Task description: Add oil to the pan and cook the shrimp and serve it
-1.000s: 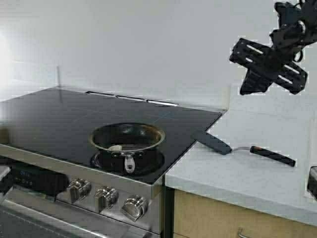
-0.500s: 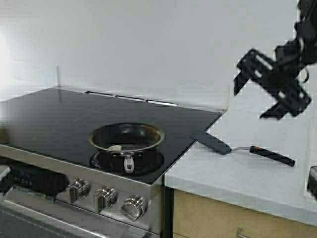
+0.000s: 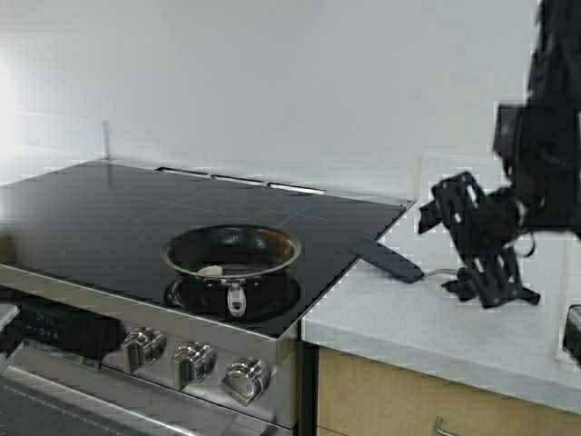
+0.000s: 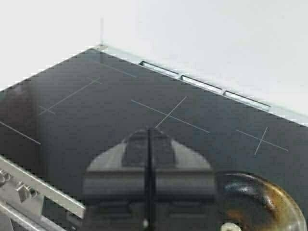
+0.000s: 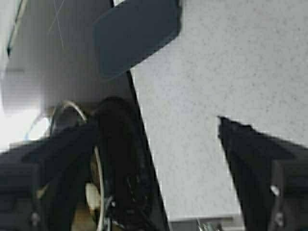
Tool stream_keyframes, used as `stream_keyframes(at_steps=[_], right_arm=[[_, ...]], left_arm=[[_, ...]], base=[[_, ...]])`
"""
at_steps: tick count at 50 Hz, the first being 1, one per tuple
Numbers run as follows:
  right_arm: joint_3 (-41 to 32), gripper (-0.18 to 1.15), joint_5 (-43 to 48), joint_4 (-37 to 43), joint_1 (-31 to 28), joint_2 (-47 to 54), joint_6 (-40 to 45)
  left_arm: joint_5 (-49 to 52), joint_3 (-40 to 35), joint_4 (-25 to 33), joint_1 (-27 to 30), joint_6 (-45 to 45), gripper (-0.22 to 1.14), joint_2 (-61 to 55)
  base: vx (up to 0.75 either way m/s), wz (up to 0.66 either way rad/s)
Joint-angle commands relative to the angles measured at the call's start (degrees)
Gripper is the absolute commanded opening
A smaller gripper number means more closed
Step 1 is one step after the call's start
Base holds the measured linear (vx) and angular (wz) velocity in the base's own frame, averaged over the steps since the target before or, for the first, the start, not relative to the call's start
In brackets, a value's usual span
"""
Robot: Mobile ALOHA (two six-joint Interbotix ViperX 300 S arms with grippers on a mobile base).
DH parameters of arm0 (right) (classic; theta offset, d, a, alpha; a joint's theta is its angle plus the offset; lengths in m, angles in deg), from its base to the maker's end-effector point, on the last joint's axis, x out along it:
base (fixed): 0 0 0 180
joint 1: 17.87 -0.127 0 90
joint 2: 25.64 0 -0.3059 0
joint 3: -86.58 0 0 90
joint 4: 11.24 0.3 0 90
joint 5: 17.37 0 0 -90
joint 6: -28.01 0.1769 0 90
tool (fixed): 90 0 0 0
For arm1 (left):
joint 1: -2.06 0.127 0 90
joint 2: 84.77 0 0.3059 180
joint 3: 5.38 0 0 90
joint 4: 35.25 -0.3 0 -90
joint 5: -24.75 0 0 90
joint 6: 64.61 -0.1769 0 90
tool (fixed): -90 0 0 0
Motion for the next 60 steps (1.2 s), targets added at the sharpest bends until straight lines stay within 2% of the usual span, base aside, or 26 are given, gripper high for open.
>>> stream_keyframes(at_steps=[1, 21, 40, 60], right_arm=[[-4.31, 1.04, 0.88, 0.88, 0.00, 2.81, 1.14], [-16.35, 1.04, -4.83, 1.76, 4.83, 10.20, 4.75], [-26.54, 1.04, -16.00, 1.23, 7.03, 12.13, 3.43], [-31.82, 1.04, -20.13, 3.96, 7.21, 14.59, 3.43]], left_arm=[[-0.26, -0.44, 0.09, 0.00, 0.00, 0.03, -0.26], [0.53, -0.35, 0.00, 0.00, 0.09, 0.03, -0.26], [0.53, -0.44, 0.09, 0.00, 0.09, 0.03, -0.26], [0.53, -0.53, 0.00, 0.09, 0.09, 0.03, -0.26]], base=[[0.00, 0.00], [0.00, 0.00], [0.00, 0.00], [0.00, 0.00]])
